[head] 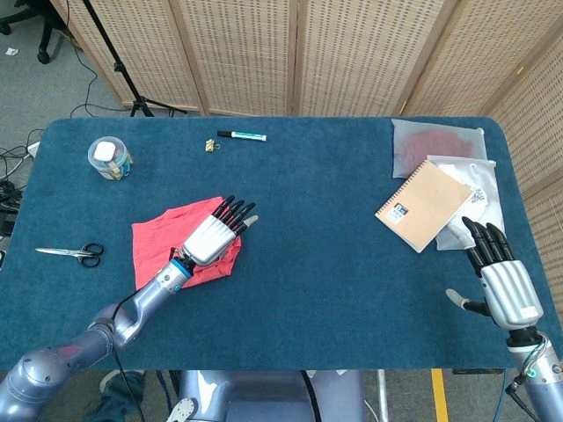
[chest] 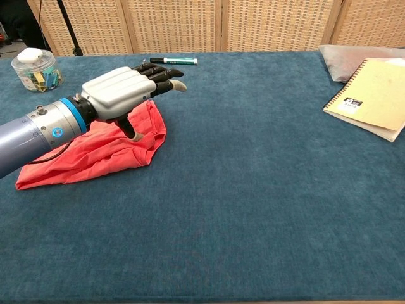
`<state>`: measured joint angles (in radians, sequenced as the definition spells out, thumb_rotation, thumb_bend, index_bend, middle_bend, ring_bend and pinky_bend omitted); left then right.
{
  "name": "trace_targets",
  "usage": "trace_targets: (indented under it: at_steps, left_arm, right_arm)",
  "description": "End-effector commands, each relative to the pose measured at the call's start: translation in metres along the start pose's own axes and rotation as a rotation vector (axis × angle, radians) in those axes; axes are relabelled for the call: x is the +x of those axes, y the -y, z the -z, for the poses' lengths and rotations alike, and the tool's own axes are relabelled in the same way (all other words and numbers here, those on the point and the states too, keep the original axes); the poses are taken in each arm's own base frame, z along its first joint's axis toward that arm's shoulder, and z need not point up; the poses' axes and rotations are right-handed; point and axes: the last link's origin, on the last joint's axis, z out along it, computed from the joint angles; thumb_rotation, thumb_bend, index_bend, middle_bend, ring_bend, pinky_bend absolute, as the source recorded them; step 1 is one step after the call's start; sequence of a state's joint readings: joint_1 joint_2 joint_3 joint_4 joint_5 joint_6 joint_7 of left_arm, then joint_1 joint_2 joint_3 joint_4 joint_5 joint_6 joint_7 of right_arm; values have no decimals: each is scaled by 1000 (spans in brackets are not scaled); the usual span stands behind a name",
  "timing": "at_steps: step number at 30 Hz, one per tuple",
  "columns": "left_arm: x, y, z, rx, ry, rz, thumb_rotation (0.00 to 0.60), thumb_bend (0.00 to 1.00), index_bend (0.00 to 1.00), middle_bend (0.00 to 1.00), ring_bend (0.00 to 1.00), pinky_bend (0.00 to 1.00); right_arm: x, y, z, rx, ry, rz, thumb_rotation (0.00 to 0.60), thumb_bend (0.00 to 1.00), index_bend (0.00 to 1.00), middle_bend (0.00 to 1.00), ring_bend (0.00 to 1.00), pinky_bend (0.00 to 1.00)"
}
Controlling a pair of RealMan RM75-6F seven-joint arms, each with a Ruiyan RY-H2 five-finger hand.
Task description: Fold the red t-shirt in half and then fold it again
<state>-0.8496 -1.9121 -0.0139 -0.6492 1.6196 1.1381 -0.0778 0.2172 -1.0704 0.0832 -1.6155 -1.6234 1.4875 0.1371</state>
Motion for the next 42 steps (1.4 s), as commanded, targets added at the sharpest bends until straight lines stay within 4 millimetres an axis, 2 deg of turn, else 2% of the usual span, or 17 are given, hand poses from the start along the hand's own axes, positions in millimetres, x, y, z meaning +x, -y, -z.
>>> trace_targets:
  at_steps: [1,9,18,26,31,33,34,37,39,40,42]
  left_arm:
    - [-3,0,0,9,9,8,600,71,0,0,0,0]
    - [0,4,-1,45,-17,54,600,41,0,0,0,0]
    - [26,29,6,101,-101,134,600,5,0,0,0,0]
    - [54,56,28,188,-193,246,600,0,0,0,0,0]
    - [66,73,69,298,-215,328,600,0,0,0,0,0]
    - [73,77,94,364,-201,363,600,0,0,0,0,0]
    - [79,80,115,419,-191,386,600,0,0,0,0,0]
    - [95,80,153,516,-158,418,600,0,0,0,0,0]
    - [103,78,168,551,-151,431,600,0,0,0,0,0]
    - [110,76,183,583,-155,442,600,0,0,0,0,0]
    - [119,73,201,621,-154,448,600,0,0,0,0,0]
  right_arm:
    - [0,0,0,0,1,0,600,16,0,0,0,0]
    - [1,0,0,-1,1,-2,600,17,0,0,0,0]
    - [1,2,1,5,1,0,600,21,0,0,0,0]
    - [3,5,4,15,-10,1,600,19,0,0,0,0]
    - [5,5,5,15,-16,6,600,4,0,0,0,0]
    - [6,5,5,12,-22,11,600,2,0,0,0,0]
    - [8,4,5,11,-31,17,600,2,0,0,0,0]
    - [11,5,6,7,-49,20,600,1,0,0,0,0]
    - [12,5,6,4,-58,22,600,0,0,0,0,0]
    - [14,5,7,0,-67,22,600,0,0,0,0,0]
    - [16,4,7,-7,-77,20,600,0,0,0,0,0]
